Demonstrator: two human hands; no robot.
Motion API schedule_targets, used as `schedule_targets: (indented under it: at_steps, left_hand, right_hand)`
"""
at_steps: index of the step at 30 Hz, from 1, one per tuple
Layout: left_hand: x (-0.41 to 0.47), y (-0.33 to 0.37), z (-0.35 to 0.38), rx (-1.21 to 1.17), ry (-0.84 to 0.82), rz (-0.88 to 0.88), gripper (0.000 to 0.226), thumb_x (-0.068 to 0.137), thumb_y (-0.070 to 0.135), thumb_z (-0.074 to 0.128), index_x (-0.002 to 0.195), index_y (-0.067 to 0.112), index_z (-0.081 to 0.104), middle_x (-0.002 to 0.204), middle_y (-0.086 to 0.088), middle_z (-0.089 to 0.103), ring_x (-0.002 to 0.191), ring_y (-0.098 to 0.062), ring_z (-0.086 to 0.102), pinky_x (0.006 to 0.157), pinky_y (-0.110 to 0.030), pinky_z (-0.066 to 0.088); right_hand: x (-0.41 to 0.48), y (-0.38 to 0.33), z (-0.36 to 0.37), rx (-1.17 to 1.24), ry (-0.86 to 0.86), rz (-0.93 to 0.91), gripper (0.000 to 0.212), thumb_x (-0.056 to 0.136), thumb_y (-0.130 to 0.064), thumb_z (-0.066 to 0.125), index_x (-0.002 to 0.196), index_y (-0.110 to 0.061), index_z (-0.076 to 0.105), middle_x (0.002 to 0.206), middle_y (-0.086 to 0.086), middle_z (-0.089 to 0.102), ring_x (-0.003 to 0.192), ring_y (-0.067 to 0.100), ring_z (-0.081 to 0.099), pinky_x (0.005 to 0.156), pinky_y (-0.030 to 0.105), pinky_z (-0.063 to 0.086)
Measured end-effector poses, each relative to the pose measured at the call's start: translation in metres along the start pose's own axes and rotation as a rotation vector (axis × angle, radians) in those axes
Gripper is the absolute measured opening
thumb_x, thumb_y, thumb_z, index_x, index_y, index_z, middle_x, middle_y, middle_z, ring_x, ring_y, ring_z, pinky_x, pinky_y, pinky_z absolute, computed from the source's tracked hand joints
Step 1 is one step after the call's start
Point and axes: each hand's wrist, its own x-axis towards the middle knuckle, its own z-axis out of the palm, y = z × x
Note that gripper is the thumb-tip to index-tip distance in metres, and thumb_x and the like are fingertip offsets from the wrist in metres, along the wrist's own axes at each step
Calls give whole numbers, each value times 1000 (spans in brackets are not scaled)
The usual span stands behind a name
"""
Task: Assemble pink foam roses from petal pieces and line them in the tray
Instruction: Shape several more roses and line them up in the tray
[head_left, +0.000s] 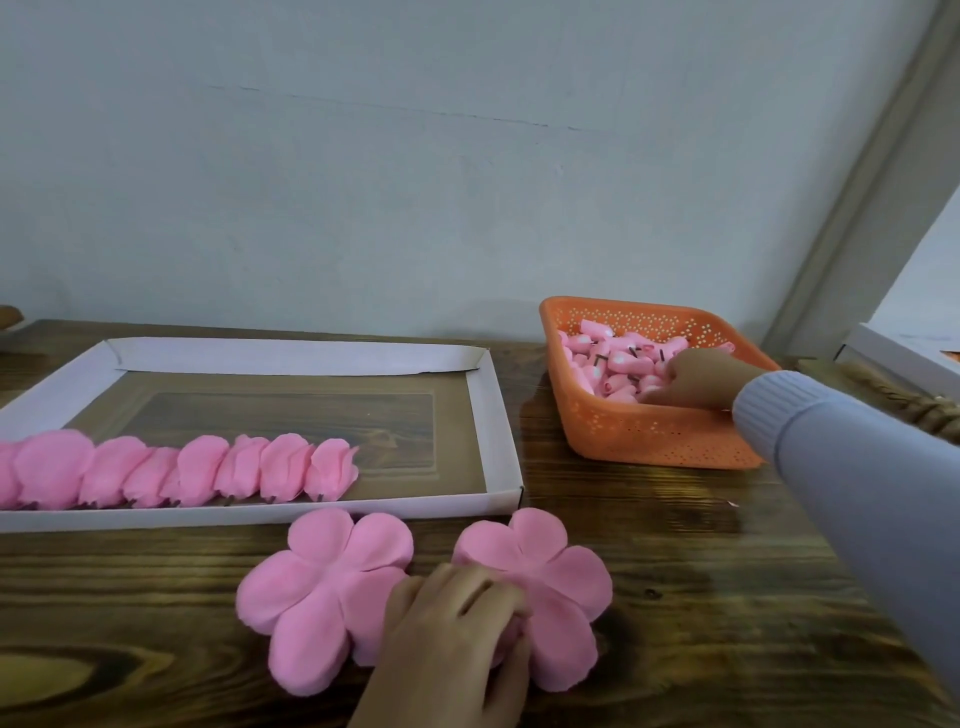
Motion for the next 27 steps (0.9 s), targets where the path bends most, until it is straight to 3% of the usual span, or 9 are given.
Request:
schedule_targets:
  at_steps: [2, 7, 11, 13, 16, 19, 21, 25, 27]
  left_hand:
    - [0, -1, -1, -2, -1, 4, 21, 64, 38, 48, 69, 32, 67, 75, 16, 63, 76, -1, 45, 63, -20, 29]
    - [1, -1, -2, 19, -21, 16, 23, 64, 39, 46, 69, 33, 68, 73, 17, 61, 73, 0, 44, 59, -15, 34]
    - [0, -2, -1, 31, 2, 20, 24, 63, 36, 45, 69, 32, 68, 73, 16, 62, 74, -1, 43, 63, -17, 32]
    - [0, -1, 0, 46, 8, 13, 24, 64, 35, 44, 69, 32, 67, 73, 16, 62, 75, -1, 43, 62, -21, 28]
    - [0, -1, -2, 60, 9, 16, 18, 62, 36, 50, 68, 31, 66, 71, 18, 61, 76, -1, 44, 62, -22, 27]
    - [-1, -2, -3, 58, -23, 43, 25, 44, 32, 74, 68, 30, 66, 69, 18, 61, 73, -1, 44, 60, -22, 25]
    - [-2, -3, -5, 50, -59, 34, 34, 37, 28, 80, 66, 30, 65, 67, 18, 60, 70, -2, 46, 61, -20, 25]
    - [-2, 1, -15, -37, -83, -24, 7, 62, 34, 56, 66, 32, 61, 64, 20, 59, 64, -1, 56, 61, -23, 47]
    - [-3, 1, -18, -83, -106, -51, 3, 65, 28, 62, 67, 31, 61, 65, 19, 60, 64, -1, 55, 58, -26, 48]
  right_hand:
    - [1, 0, 3, 75, 23, -26, 36, 95, -40, 51, 104, -8, 66, 98, 6, 66, 89, 18, 58, 81, 24, 42]
    - [3, 4, 6, 183, 37, -48, 34, 94, -32, 55, 106, -4, 69, 105, 11, 70, 97, 21, 65, 89, 26, 48]
    - [1, 10, 3, 238, 153, -24, 33, 90, -31, 59, 74, -3, 63, 68, 7, 61, 60, 16, 51, 57, 23, 39]
    - [-7, 10, 0, 369, 269, -2, 35, 90, -32, 60, 73, -2, 63, 61, 8, 61, 55, 18, 51, 52, 25, 40]
    - [-31, 3, 1, 960, 434, -13, 32, 92, -37, 60, 84, -7, 67, 73, 9, 71, 61, 18, 60, 57, 30, 49]
    - [-73, -16, 6, 1551, 433, -56, 23, 96, -28, 58, 86, -11, 70, 69, 2, 69, 62, 14, 62, 56, 26, 50]
    - [-102, -29, 9, 1847, 390, -95, 19, 96, -23, 56, 87, -15, 71, 67, -1, 70, 61, 9, 64, 56, 24, 50]
    - [-154, -49, 13, 2317, 181, -146, 23, 83, -25, 61, 95, -6, 67, 74, 7, 69, 62, 12, 65, 54, 22, 53]
    - [-172, -59, 19, 2399, 69, -146, 28, 79, -26, 61, 95, -4, 68, 79, 11, 70, 65, 13, 66, 54, 22, 54]
